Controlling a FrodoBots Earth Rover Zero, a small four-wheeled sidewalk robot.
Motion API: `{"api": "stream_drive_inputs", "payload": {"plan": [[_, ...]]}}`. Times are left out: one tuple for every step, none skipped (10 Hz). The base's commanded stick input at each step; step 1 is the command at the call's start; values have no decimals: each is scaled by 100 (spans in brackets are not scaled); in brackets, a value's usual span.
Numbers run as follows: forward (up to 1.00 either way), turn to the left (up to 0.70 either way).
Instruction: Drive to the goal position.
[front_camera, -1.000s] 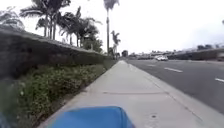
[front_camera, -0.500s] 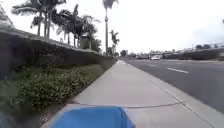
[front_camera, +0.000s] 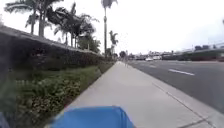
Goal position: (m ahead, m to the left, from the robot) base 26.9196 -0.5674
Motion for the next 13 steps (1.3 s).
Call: {"api": "stream_drive_inputs", "payload": {"plan": [[100, 0], [100, 0], [100, 0], [100, 0], [100, 0], [100, 0], [100, 0], [100, 0], [100, 0], [100, 0], [100, 0], [100, 0], [100, 0]]}}
